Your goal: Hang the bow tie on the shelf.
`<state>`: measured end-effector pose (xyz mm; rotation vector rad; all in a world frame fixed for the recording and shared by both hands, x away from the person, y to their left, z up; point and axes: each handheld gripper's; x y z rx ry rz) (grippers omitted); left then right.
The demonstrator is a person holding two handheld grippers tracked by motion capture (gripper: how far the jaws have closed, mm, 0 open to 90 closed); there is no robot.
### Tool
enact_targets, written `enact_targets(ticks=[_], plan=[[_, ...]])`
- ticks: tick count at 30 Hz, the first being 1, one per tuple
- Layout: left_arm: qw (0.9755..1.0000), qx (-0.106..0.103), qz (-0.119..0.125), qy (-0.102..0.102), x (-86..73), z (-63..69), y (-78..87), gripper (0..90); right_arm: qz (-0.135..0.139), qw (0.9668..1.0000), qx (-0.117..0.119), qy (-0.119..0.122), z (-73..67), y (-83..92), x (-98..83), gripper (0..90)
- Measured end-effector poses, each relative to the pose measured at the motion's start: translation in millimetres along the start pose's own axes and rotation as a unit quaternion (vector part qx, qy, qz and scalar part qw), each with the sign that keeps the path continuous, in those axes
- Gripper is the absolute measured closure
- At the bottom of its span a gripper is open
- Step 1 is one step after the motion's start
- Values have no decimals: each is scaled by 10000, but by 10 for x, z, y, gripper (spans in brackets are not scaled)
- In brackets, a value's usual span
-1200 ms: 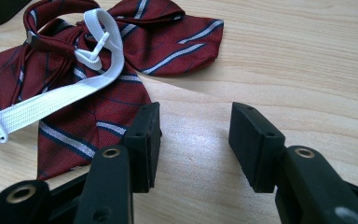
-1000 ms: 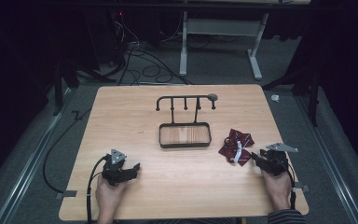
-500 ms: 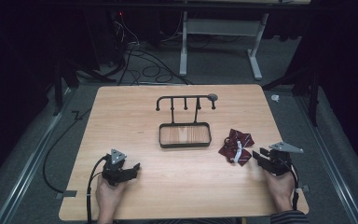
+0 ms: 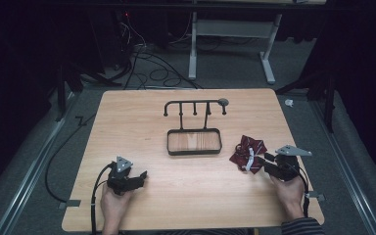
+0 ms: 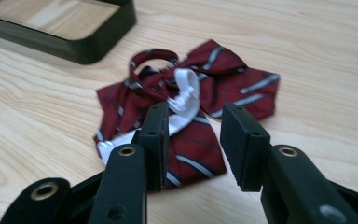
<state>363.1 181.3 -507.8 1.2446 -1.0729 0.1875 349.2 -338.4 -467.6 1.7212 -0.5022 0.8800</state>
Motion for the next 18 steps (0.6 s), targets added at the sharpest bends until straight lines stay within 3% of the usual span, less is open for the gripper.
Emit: enact_targets(ticks=[14,18], plan=[[10000,-1,0,3,0,0,0,261,-169,9983,296,479,-208,-180,178,679],[10000,-2,1,3,0,-1,0,261,-233,9980,331,490,-225,-230,202,686]])
Point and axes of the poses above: each handheld gripper's, and its own axes: y roughly backward along the jaws, x roughly out of its top, z roughly to its right, and after that the axes turned 7 degrees about -y, right-handed
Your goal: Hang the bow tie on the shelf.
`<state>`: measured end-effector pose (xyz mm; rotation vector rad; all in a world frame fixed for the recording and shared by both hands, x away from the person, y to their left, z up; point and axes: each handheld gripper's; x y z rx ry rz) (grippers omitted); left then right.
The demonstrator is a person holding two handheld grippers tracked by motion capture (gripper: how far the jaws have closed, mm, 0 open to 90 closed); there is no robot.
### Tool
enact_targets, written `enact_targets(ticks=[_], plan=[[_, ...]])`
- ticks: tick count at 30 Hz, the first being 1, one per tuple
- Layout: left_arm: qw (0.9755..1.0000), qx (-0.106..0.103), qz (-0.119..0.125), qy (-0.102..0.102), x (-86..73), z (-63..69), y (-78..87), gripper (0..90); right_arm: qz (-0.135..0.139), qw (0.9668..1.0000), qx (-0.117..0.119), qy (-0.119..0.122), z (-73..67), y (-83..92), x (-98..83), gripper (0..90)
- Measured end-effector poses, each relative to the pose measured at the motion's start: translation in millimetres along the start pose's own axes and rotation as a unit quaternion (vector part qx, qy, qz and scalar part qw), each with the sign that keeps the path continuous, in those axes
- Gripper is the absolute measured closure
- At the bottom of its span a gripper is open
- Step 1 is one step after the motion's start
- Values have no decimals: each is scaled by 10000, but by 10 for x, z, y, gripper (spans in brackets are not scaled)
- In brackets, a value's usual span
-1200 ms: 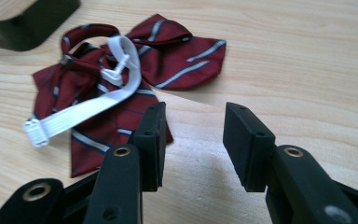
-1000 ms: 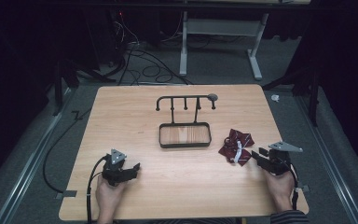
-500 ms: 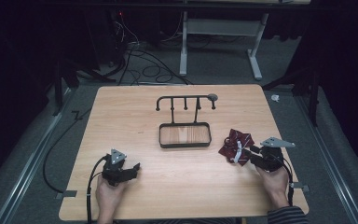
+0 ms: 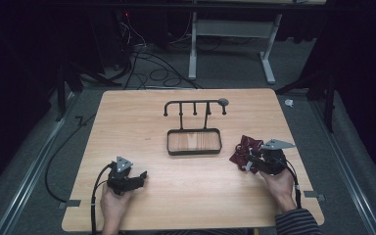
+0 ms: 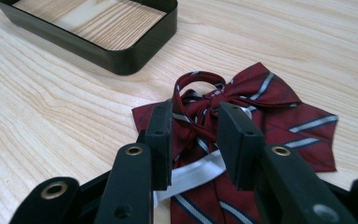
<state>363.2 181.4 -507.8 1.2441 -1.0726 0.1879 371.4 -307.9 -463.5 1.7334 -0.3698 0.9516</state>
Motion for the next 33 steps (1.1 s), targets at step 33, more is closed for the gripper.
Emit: enact_targets(ticks=[33], plan=[[10000,0,-1,0,0,0,0,261,-333,9994,118,-12,60,-241,4,730]])
Point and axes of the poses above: each handheld gripper's, and its own axes: y roughly backward along the jaws, x roughly out of its top, z roughly to its right, and after that the axes turned 7 degrees about -y, right-handed
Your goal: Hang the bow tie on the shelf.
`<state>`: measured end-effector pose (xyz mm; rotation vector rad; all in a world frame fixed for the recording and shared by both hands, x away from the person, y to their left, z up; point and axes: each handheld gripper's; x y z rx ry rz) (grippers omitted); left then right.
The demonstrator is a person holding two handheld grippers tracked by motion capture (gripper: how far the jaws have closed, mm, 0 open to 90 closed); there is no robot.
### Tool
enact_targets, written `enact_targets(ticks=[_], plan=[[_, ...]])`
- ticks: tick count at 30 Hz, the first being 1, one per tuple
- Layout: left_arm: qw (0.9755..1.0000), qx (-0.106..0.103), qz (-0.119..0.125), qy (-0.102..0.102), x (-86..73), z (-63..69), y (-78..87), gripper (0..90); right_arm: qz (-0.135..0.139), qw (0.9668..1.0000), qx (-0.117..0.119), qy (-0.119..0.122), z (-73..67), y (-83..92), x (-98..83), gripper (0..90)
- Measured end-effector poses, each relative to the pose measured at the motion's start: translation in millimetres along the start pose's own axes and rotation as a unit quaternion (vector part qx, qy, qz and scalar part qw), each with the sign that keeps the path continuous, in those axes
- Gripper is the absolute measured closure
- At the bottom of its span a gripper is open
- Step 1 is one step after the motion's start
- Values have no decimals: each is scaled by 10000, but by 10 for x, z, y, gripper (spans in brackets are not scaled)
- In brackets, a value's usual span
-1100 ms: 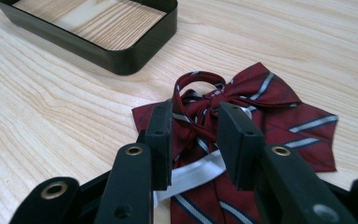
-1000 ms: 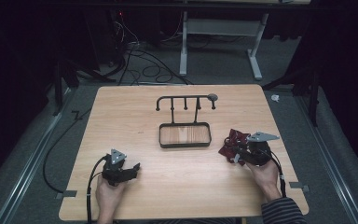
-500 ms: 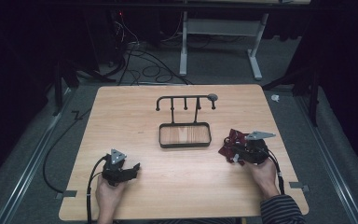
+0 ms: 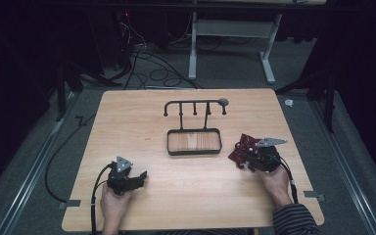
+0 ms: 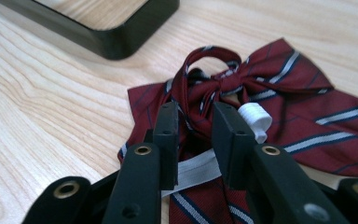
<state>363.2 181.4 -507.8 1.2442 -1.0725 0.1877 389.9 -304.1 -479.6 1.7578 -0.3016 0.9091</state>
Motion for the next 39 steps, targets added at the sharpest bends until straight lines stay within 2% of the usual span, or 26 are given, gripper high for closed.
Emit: enact_targets(ticks=[2,10,13,14,18,26,30,39], plan=[[10000,3,0,0,0,0,0,261,81,10000,-15,26,-9,25,14,728],[10000,0,-1,-2,0,0,0,261,-49,10000,4,58,-18,-43,66,737],[10000,4,-1,-1,0,0,0,261,-158,9998,16,89,-17,-91,62,783],[10000,3,0,0,0,0,0,261,-194,9997,41,119,-15,-116,56,835],[10000,1,0,-1,0,0,0,261,-166,9997,99,124,-17,-109,54,900],[10000,2,0,-1,0,0,0,261,56,9997,213,103,6,54,77,900],[10000,1,1,3,0,-1,0,263,235,9992,295,127,-4,209,149,900],[10000,2,2,5,0,-1,0,263,441,9980,409,174,-44,345,257,900]])
Point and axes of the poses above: each handheld gripper's, and its own axes: y roughly backward along the jaws, x roughly out of its top, z roughly to its right, and after that the axes turned 7 degrees about -y, right-handed
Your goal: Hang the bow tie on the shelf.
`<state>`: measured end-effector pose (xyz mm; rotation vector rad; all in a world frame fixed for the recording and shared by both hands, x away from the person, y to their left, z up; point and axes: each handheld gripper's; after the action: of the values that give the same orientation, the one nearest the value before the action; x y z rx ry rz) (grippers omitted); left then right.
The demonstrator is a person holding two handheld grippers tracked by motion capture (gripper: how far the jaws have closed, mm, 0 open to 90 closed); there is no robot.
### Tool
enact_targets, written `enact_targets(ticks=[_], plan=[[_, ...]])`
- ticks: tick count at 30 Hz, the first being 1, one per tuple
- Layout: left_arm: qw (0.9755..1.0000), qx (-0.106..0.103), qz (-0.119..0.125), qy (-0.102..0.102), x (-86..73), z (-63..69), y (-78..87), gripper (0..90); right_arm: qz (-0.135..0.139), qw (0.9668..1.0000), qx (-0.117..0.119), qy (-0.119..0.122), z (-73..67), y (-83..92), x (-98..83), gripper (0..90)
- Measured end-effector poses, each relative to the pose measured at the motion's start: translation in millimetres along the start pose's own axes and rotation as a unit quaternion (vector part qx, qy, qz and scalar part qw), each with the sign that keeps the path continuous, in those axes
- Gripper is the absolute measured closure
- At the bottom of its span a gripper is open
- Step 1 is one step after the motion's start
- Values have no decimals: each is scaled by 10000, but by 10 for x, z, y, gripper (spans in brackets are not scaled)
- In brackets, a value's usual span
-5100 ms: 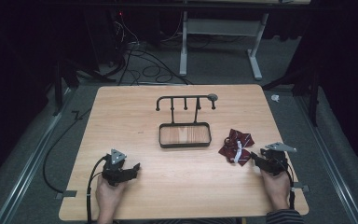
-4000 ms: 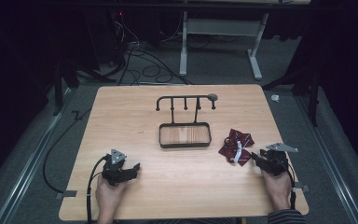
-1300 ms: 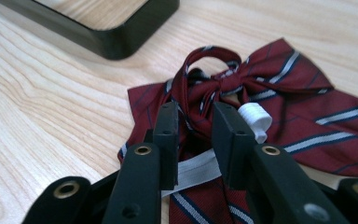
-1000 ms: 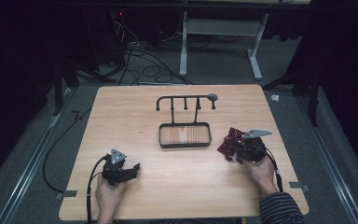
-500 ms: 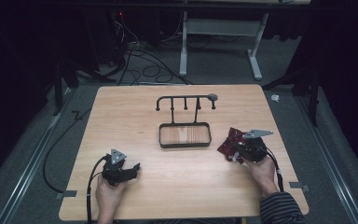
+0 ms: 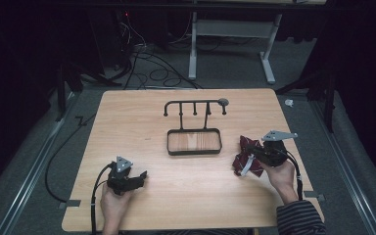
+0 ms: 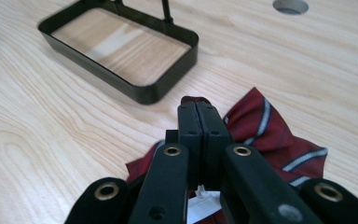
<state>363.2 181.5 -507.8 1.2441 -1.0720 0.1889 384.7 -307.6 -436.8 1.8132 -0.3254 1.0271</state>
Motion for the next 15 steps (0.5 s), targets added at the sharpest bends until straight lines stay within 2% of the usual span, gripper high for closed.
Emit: enact_targets(ticks=[10,11,15], plan=[[10000,-6,-3,4,0,-2,1,264,280,9993,231,102,-101,198,161,900],[10000,-6,-4,4,0,-2,1,264,330,9990,238,176,-120,244,206,900],[10000,1,2,3,0,0,0,264,440,9983,342,172,-141,316,268,900]])
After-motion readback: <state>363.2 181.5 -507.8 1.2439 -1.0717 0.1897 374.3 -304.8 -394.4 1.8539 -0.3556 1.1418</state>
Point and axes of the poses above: each handheld gripper's, and its own axes: y roughly backward along the jaws, x roughly out of its top, z roughly to its right, and after that the axes turned 7 degrees about -y, right-handed
